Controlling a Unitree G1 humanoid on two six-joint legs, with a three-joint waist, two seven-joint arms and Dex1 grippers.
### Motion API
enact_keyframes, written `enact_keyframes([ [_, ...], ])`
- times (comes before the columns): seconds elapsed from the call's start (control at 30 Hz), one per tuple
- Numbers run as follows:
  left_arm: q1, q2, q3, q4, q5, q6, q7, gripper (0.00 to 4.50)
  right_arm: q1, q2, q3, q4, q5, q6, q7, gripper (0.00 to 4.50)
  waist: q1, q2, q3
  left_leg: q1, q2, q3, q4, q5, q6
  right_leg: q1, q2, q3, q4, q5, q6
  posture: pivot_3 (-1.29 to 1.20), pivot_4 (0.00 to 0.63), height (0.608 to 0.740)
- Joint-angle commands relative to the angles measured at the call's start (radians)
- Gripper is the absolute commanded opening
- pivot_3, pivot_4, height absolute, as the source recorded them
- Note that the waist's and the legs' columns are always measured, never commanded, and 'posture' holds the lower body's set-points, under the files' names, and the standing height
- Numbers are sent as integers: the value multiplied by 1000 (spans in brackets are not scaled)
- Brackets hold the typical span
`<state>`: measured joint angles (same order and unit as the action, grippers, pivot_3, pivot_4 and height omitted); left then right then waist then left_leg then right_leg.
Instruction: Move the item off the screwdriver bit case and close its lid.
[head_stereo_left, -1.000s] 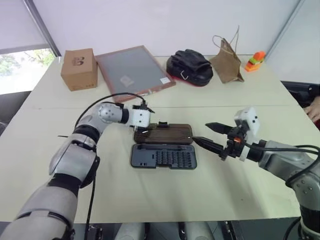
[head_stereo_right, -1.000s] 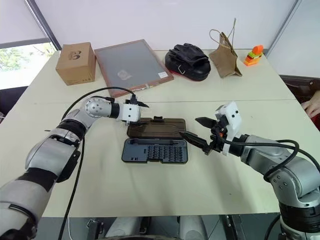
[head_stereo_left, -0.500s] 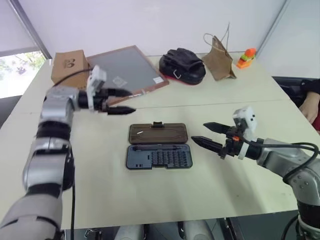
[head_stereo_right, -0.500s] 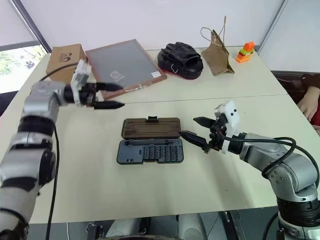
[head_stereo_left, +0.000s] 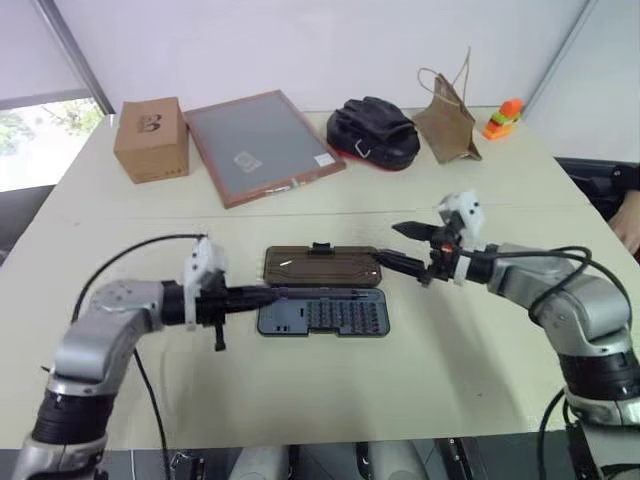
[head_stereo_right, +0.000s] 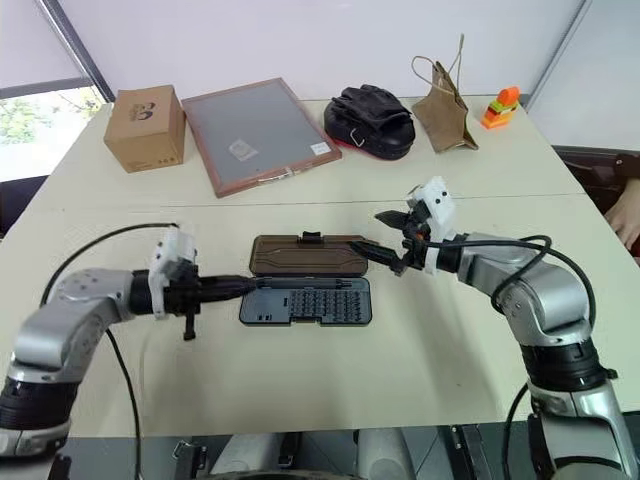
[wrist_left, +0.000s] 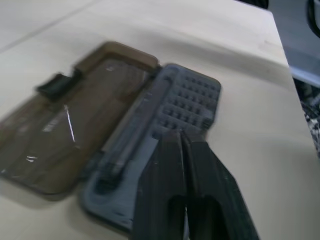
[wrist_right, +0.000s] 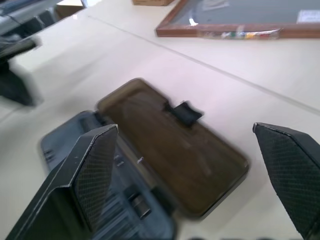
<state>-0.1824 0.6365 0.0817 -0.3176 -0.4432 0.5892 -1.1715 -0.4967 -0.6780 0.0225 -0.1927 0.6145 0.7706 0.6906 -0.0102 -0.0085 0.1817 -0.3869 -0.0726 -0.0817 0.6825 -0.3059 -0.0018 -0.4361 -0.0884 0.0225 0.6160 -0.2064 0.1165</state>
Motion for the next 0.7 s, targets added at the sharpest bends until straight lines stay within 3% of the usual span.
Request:
enact_keyframes([
  [0.03, 17, 13, -11, -6, 15, -58, 30, 23, -44, 20, 23, 42, -64, -48, 10, 4500, 0, 0, 0, 0, 0, 0, 0, 0, 0, 0, 0, 0, 0, 0, 0, 0, 150, 740],
  [0.17, 34, 17, -96, 59, 92, -150, 44, 23, -86, 48, 64, 108, -141, -95, 25, 4500, -1, 0, 0, 0, 0, 0, 0, 0, 0, 0, 0, 0, 0, 0, 0, 0, 150, 740],
  [0.3, 35, 48, -215, 176, 260, -304, 75, 23, -131, 60, 95, 152, -209, -112, 27, 4500, -1, 1, 0, 0, 0, 0, -1, 0, 0, 0, 0, 0, 0, 0, 0, 0, 150, 740],
  [0.43, 55, 73, -278, 249, 357, -401, 109, 23, -247, 79, 189, 290, -329, -136, 50, 4500, -4, 8, -5, 2, -1, 1, -1, 0, 0, 1, 0, 0, -1, 0, -1, 0, 150, 740],
  [0.57, 65, 50, -274, 233, 310, -363, 129, 23, -335, 109, 296, 479, -450, -159, 85, 4500, -7, 10, -7, 14, 0, 1, -6, 0, 0, 12, 0, 0, -3, 0, -2, 0, 150, 740],
  [0.7, 66, 43, -272, 227, 304, -351, 149, 23, -358, 136, 336, 587, -505, -199, 143, 4500, -3, 10, -7, 14, 0, 1, -6, 0, 0, 11, 0, 0, -2, 0, -1, 0, 150, 740],
])
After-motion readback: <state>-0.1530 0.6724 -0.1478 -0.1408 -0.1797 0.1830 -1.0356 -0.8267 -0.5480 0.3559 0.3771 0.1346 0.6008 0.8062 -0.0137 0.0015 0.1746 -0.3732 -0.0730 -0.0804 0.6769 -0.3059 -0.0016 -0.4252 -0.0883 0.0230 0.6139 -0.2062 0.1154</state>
